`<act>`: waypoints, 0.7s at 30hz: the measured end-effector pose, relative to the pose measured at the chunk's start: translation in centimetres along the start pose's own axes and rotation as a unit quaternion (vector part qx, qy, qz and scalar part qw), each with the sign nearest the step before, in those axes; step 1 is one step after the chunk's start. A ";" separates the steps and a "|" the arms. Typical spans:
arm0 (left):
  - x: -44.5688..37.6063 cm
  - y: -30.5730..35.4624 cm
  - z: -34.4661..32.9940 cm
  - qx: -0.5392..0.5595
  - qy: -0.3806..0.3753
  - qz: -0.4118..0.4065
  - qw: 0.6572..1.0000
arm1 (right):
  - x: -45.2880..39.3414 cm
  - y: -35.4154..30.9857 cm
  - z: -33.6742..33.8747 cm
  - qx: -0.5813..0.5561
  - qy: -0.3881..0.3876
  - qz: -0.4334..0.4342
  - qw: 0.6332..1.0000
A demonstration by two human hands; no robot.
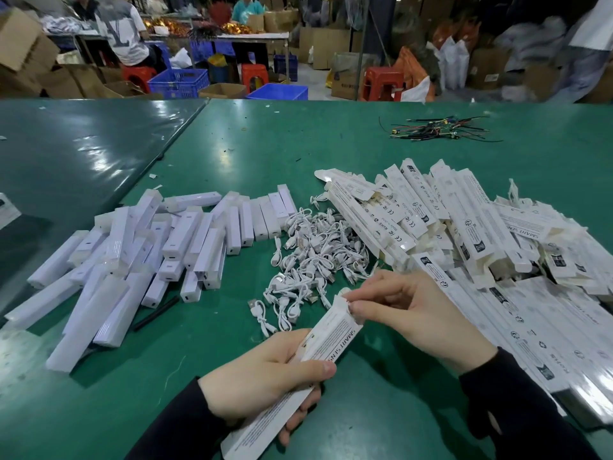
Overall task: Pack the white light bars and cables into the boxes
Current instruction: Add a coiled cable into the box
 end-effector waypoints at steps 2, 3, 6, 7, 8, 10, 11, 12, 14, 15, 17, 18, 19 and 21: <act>0.0 -0.1 0.1 0.008 0.011 0.002 1.000 | 0.2 -0.3 0.1 0.013 -0.032 0.011 0.999; 0.0 -0.1 0.1 0.011 0.015 0.004 1.000 | 0.3 -0.5 0.2 0.003 -0.039 0.015 0.999; 0.1 -0.1 0.2 0.021 0.017 0.003 1.000 | 0.2 -0.8 0.3 -0.049 -0.021 0.016 0.998; 0.2 -0.1 0.2 0.023 0.015 0.000 1.000 | 0.1 -0.8 0.3 -0.053 -0.011 0.014 0.998; 0.2 0.0 0.3 0.022 0.012 -0.003 1.000 | 0.0 -0.6 0.3 -0.053 -0.005 0.011 0.999; 0.2 0.0 0.4 0.015 0.003 -0.006 1.000 | 0.0 -0.4 0.3 -0.058 -0.003 -0.002 0.998; 0.2 0.1 0.4 0.011 -0.002 -0.006 1.000 | 0.0 -0.4 0.3 -0.064 -0.006 -0.008 0.998; 0.1 0.0 0.3 0.009 -0.009 -0.008 1.000 | 0.0 -0.3 0.2 -0.068 -0.007 -0.011 0.998; 0.1 0.0 0.2 0.008 -0.023 -0.015 1.000 | 0.0 -0.2 0.1 -0.066 -0.004 -0.005 0.998; 0.1 0.1 0.1 0.007 -0.027 -0.019 0.999 | 0.0 -0.2 0.0 -0.065 -0.002 -0.002 0.998; 0.1 0.1 0.1 0.012 -0.020 -0.027 0.999 | 0.0 -0.1 -0.2 -0.075 0.010 0.001 0.997; 0.1 0.2 0.2 0.021 -0.011 -0.032 0.999 | -0.1 0.0 -0.2 -0.087 0.026 0.001 0.996; 0.1 0.2 0.2 0.031 -0.001 -0.038 0.999 | -0.1 -0.1 -0.3 -0.094 0.043 -0.002 0.995; 0.2 0.2 0.4 0.038 0.008 -0.048 0.998 | -0.1 -0.2 -0.4 -0.087 0.062 0.008 0.994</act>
Point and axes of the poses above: each hand's wrist, its own x-axis away from the middle knuckle, its own z-axis out of the back of the hand, y = z × x, the point moved 2 cm from there along -x, towards the middle knuckle, and after that the axes turned 3 degrees about y, right-handed, at the moved point
